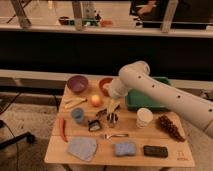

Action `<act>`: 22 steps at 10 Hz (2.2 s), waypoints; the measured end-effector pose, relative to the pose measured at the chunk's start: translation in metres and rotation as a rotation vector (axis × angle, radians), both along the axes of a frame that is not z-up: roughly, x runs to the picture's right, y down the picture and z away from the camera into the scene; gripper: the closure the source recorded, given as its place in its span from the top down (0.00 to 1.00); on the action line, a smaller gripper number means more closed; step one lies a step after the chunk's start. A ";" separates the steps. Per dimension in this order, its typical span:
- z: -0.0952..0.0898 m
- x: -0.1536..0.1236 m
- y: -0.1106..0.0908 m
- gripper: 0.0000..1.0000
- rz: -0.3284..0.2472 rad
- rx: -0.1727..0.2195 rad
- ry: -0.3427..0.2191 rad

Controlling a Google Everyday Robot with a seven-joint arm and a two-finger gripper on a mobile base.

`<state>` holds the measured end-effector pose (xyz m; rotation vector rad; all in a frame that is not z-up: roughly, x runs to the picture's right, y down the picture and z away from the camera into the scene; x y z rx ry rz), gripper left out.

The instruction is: Place banana in plastic cup

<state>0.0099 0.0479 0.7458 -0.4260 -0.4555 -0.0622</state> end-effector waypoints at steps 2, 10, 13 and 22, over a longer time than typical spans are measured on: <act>0.007 -0.025 0.002 0.80 -0.016 0.021 -0.015; 0.058 -0.086 -0.011 0.80 0.005 -0.012 -0.098; 0.072 -0.098 -0.013 0.80 0.018 -0.063 -0.119; 0.087 -0.130 -0.015 0.80 -0.008 -0.066 -0.159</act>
